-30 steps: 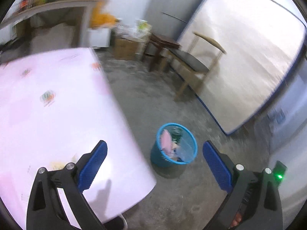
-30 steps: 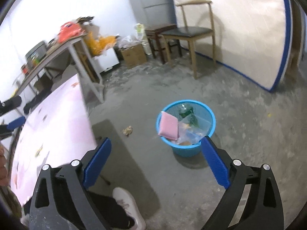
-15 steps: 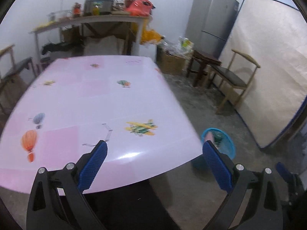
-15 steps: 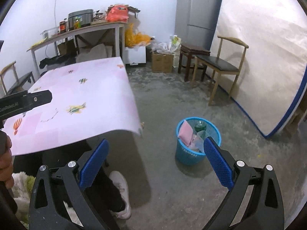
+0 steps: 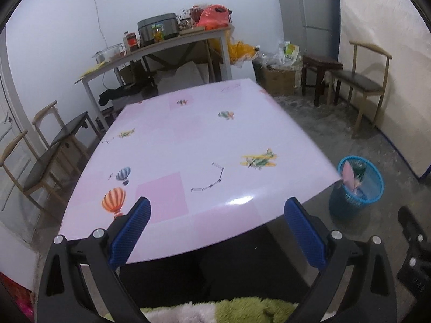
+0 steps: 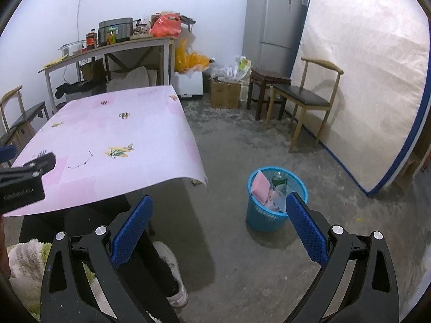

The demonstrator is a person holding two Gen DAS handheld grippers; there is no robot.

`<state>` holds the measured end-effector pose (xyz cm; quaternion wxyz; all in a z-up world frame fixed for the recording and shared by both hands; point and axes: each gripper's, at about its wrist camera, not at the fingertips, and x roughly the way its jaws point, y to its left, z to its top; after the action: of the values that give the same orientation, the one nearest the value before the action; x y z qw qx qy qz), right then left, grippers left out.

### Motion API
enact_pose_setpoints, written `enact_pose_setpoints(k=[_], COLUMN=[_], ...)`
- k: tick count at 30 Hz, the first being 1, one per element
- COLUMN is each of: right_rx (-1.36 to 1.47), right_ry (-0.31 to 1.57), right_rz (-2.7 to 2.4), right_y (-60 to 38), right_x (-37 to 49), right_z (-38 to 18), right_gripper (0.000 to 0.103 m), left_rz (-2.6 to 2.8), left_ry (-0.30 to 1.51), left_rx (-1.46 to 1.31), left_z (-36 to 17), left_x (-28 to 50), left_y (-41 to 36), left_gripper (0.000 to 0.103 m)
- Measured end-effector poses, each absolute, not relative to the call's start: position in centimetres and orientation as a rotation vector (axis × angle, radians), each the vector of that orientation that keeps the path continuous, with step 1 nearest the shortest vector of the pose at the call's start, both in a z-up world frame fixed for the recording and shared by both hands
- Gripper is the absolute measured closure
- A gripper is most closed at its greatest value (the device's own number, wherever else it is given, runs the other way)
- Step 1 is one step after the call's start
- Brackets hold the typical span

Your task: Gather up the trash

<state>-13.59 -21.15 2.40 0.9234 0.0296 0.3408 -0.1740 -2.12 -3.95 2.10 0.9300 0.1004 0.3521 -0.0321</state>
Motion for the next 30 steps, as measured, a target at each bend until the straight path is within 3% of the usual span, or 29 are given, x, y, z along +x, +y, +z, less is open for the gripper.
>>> enact_pose_setpoints(k=[30], right_rx=[0.045], right_ry=[0.765], right_rz=[-0.327], right_y=[-21.2], right_x=[-13.3], right_z=[1.3], right_gripper=[0.008], left_rz=[-0.012], left_ry=[0.762], left_rx=[0.242], left_z=[1.3], left_x=[-2.4], left_y=[-4.1], left_gripper=[0.006])
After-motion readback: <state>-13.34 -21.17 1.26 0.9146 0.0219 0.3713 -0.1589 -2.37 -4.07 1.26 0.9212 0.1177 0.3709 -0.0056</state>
